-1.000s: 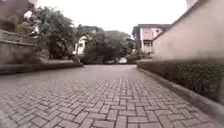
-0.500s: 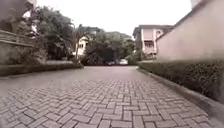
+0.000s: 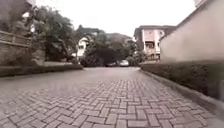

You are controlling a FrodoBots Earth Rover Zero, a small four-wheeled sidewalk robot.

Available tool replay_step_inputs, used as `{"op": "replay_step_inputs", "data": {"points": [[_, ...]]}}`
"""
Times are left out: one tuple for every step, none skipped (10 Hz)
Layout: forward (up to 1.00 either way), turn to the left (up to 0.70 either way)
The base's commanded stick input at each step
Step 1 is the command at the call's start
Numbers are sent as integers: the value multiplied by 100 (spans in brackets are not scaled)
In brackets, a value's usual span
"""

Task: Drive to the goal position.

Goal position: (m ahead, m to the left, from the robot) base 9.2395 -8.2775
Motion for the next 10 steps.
{"op": "replay_step_inputs", "data": {"points": [[70, 0], [70, 0], [70, 0], [70, 0], [70, 0], [70, 0], [70, 0], [70, 0], [70, 0], [70, 0]]}}
